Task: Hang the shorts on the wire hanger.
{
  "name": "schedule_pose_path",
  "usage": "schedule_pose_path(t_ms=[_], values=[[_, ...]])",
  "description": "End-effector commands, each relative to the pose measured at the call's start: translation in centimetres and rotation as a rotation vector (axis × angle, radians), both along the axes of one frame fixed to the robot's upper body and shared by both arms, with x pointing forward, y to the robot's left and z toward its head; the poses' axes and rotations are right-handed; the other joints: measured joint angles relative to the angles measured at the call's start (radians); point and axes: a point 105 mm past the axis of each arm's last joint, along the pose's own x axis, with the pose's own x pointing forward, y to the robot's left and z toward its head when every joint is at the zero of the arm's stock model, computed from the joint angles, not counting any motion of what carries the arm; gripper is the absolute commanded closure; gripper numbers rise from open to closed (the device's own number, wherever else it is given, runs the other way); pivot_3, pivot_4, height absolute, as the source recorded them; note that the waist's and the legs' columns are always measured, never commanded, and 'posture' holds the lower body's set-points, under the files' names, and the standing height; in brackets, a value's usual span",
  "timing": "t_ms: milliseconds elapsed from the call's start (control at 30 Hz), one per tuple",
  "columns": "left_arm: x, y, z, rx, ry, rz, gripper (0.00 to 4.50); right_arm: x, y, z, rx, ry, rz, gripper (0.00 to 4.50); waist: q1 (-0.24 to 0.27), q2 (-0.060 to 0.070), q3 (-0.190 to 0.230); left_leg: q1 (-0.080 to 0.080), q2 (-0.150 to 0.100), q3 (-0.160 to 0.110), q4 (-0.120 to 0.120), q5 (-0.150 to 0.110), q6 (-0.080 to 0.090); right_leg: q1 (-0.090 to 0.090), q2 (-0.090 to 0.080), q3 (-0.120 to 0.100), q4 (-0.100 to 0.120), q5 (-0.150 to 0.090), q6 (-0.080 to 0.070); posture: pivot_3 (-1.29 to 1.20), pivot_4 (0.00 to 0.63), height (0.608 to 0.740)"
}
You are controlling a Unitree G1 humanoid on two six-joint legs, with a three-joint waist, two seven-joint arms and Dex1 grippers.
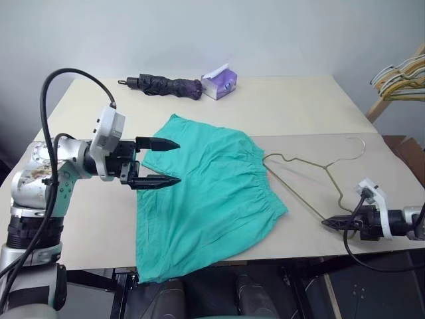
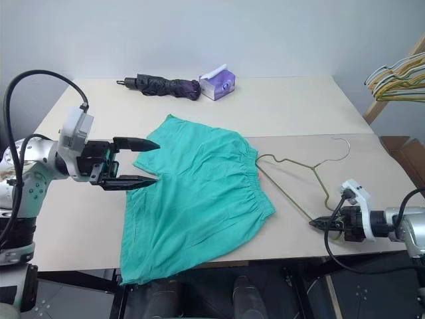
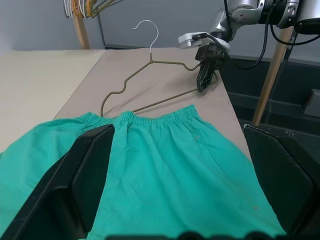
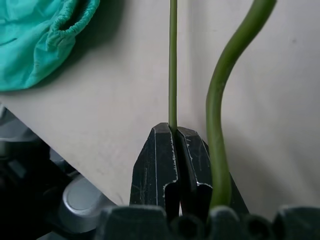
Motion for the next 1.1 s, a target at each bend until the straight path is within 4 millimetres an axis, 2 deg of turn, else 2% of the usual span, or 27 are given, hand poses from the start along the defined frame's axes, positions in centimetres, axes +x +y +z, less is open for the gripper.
schedule_pose_path(t_ms=[33, 267, 533, 933, 1100], values=[[-0.5, 0.0, 0.7, 0.013, -0.039, -0.014, 0.04, 0.0, 0.1, 1.6, 0.042, -0.008, 0.03, 4.5, 0.001, 0.0, 0.0, 0.0, 0.0, 0.0, 0.0, 0.0, 0.0, 0.0, 0.0, 0.0, 0.0, 0.0, 0.0, 0.01, 0.138, 0.74], [-0.2, 0.3, 0.8, 0.027, -0.05, 0.01, 0.04, 0.1, 0.3, 3.0, 0.112, -0.026, 0.083, 4.5, 0.001, 0.0, 0.001, 0.0, 0.0, 0.0, 0.0, 0.0, 0.0, 0.0, 0.0, 0.0, -0.001, 0.0, 0.0, 0.03, 0.146, 0.74], [-0.4, 0.5, 0.6, 0.034, -0.055, 0.02, 0.04, -0.6, 0.8, 2.7, 0.085, 0.025, 0.179, 4.5, 0.003, 0.001, 0.002, 0.0, 0.0, 0.0, 0.0, 0.0, 0.0, 0.0, 0.0, 0.0, -0.002, 0.0, 0.0, 0.04, 0.142, 0.74], [-0.4, 0.4, 0.6, 0.047, -0.067, 0.019, 0.04, 3.6, 1.5, 1.4, -0.006, -0.01, 0.193, 4.5, 0.004, 0.001, 0.003, -0.001, 0.0, 0.0, -0.001, -0.001, 0.0, -0.001, 0.0, -0.001, -0.003, 0.0, 0.0, 0.07, 0.126, 0.74], [-0.6, 0.6, 0.7, 0.05, -0.077, 0.031, 0.04, 4.2, 1.9, 2.0, -0.013, -0.005, 0.287, 4.5, 0.011, 0.001, 0.003, -0.004, 0.0, 0.0, -0.001, -0.001, 0.0, -0.003, 0.0, -0.001, -0.003, 0.0, 0.0, 0.09, 0.123, 0.74]])
